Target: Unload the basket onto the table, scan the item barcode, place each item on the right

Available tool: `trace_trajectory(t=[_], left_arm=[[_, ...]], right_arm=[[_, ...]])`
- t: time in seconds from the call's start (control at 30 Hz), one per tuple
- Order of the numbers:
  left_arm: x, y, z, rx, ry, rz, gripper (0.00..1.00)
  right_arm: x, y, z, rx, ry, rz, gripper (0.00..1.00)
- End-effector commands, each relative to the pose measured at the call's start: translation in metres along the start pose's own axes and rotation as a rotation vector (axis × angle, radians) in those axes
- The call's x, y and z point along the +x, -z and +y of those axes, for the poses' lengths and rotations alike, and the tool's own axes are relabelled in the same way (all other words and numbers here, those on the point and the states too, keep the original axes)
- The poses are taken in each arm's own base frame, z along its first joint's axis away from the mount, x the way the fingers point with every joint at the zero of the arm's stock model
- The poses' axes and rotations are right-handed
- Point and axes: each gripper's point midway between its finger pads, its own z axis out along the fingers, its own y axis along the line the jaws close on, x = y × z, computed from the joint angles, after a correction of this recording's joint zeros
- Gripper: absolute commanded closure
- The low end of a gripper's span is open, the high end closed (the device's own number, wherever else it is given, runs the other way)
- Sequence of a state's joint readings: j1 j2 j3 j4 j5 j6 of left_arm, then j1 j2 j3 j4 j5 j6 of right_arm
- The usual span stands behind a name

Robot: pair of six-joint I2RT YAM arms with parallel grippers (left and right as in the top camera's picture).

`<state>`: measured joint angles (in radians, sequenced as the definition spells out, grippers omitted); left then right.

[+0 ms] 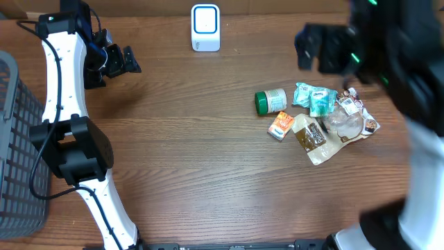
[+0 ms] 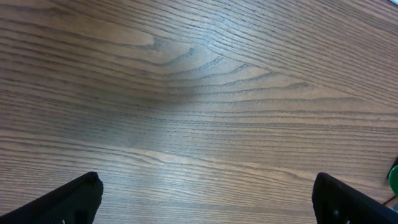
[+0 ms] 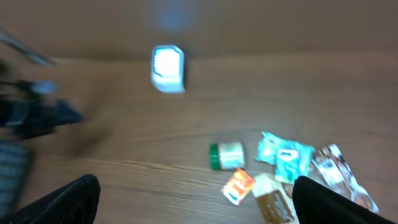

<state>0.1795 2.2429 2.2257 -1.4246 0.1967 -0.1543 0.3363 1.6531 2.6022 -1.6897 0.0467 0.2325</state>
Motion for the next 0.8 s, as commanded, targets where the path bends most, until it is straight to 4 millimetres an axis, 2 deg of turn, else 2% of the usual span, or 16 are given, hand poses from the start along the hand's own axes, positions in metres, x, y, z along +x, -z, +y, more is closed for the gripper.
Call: trace_trajectory(t=[0.0, 0.17, 0.3, 0.47, 0.6, 0.77], left_arm=[[-0.003, 0.004, 0.003, -0.004, 0.0, -0.015, 0.0], [-0.003, 0.004, 0.003, -0.004, 0.0, -0.015, 0.01], [-0.003, 0.004, 0.003, -0.004, 0.0, -0.015, 0.0], [-0.003, 0.004, 0.003, -0.004, 0.0, -0.015, 0.01], [-0.003, 0.004, 0.003, -0.004, 0.0, -0.015, 0.0], [-0.003, 0.004, 0.003, -0.004, 0.0, -0.015, 0.0]], right_arm=[[0.002, 0.036, 0.007, -0.051, 0.005, -0.065, 0.0], [0.009, 0.091, 0.01, -0.13, 0.007, -0.166, 0.0], [0.014, 0.123, 0.006, -0.146, 0.006, -0.235, 0.0], [0.018, 0.151, -0.006, -0.116, -0.004, -0.312, 0.0], [0.018, 0.157, -0.014, -0.077, -0.013, -0.338, 0.0], [0.011, 0.148, -0.03, 0.017, -0.037, -0.349, 0.0]])
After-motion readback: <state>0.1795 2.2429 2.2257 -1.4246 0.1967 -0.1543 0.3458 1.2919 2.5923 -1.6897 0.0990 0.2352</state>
